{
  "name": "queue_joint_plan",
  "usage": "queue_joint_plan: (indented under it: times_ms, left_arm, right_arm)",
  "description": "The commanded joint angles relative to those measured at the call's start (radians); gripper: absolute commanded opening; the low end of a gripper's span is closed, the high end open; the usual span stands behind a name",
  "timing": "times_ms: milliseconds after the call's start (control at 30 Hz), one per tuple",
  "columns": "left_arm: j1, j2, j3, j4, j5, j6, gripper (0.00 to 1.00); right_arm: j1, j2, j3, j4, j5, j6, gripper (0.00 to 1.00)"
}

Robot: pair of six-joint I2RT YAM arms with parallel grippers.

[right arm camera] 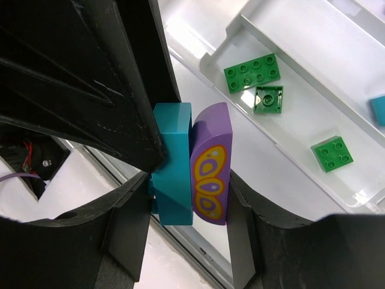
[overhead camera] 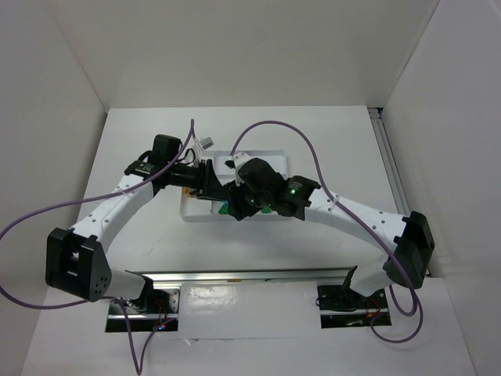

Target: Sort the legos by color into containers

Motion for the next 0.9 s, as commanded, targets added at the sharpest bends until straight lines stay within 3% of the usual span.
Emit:
queue_joint_plan:
  times_ms: [0, 67, 133, 267, 467, 567, 600, 700, 733, 800, 867]
  left_arm:
    - [-0.023, 0.004, 0.018, 0.010, 0.086, -0.020, 0.00]
    - [-0.023, 0.004, 0.029, 0.001, 0.075, -0.020, 0.00]
    - [-0.023, 0.004, 0.038, -0.008, 0.066, -0.020, 0.00]
    - [-0.012, 0.024, 0.061, -0.044, 0.052, 0.017, 0.00]
    - [0.058, 0.033, 0.109, -0.094, 0.075, 0.059, 0.00]
    - [0.103, 0.033, 0.109, -0.082, 0.168, 0.083, 0.00]
    - [0.103, 0.033, 0.109, -0.073, 0.194, 0.083, 0.00]
    - [0.115, 0.033, 0.109, -0.033, 0.276, 0.083, 0.00]
    - [0.115, 0.044, 0.109, -0.033, 0.293, 0.083, 0.00]
    - [0.115, 0.044, 0.109, -0.021, 0.328, 0.074, 0.00]
    - [0.115, 0.044, 0.109, 0.027, 0.346, 0.050, 0.00]
  right_arm:
    - [-0.008, -0.022, -0.002, 0.075, 0.024, -0.012, 0.41]
    - [-0.008, -0.022, -0.002, 0.075, 0.033, -0.012, 0.54]
    - [-0.008, -0.031, -0.002, 0.064, 0.033, -0.012, 0.76]
    - [-0.008, -0.054, -0.002, 0.043, 0.062, 0.000, 1.00]
    - [-0.124, -0.210, -0.069, 0.053, -0.100, 0.051, 0.97]
    - [-0.320, -0.318, -0.173, 0.182, -0.386, 0.094, 0.91]
    - [-0.428, -0.328, -0.195, 0.222, -0.565, 0.111, 0.90]
    - [-0.555, -0.328, -0.250, 0.355, -0.774, 0.198, 0.87]
    - [-0.567, -0.328, -0.267, 0.415, -0.886, 0.227, 0.87]
    - [-0.578, -0.319, -0.299, 0.616, -0.969, 0.327, 0.87]
    - [-0.551, -0.263, -0.254, 0.620, -1.013, 0.303, 0.88]
